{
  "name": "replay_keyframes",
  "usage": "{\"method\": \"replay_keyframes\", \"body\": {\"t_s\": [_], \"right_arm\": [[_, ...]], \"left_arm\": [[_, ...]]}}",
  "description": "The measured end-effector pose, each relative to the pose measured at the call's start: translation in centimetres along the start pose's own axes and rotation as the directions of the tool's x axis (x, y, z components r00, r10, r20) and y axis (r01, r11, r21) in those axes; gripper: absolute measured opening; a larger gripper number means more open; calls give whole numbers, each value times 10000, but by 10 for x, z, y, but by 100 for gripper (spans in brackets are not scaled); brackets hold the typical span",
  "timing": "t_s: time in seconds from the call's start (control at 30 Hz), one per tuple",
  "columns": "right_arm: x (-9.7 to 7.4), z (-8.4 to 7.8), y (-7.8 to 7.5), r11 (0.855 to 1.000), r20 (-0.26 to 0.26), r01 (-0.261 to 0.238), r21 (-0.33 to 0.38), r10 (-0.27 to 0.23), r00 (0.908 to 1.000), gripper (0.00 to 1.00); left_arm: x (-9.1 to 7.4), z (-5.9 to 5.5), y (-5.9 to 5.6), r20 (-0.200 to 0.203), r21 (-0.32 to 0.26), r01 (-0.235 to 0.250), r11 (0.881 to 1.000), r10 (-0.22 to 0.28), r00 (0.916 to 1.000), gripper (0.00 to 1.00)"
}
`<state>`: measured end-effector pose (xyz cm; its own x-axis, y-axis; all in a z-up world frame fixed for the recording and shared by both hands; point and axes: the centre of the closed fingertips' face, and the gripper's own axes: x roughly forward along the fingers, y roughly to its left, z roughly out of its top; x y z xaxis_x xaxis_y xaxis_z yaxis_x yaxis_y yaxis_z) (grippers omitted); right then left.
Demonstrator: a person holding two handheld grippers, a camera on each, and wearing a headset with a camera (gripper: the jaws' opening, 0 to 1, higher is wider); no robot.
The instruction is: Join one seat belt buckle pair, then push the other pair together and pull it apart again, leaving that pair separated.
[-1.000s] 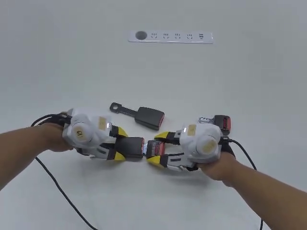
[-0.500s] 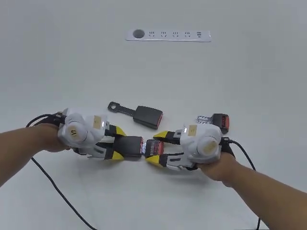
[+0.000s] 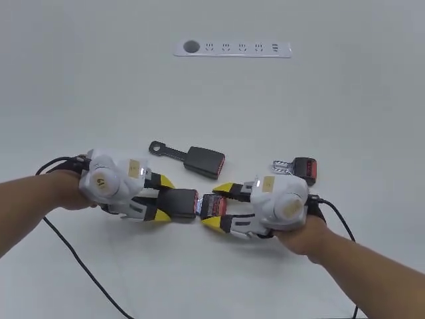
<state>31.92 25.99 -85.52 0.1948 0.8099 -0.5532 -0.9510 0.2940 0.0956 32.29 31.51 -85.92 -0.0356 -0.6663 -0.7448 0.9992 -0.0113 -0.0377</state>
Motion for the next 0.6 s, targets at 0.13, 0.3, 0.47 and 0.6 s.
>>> {"method": "replay_keyframes", "body": {"t_s": [0.13, 0.3, 0.47, 0.6], "right_arm": [[0, 0, 0, 10000, 59, 15, 47, -15, 10000, 34], [0, 0, 1, 10000, 76, 45, 12, -45, 10000, 35], [0, 0, 0, 10000, -19, 28, 62, -28, 10000, 35], [0, 0, 1, 9998, -78, 110, 183, -108, 9999, 37]], "left_arm": [[0, 1, -1, 42, -60, 25, 10000, -24, 10000, 33], [0, 2, -1, 91, -61, 2, 10000, -1, 10000, 33], [-1, 6, -2, -151, 124, 39, 9999, -37, 9999, 33], [0, 8, -3, -277, 144, -44, 9999, 48, 9996, 34]]}}
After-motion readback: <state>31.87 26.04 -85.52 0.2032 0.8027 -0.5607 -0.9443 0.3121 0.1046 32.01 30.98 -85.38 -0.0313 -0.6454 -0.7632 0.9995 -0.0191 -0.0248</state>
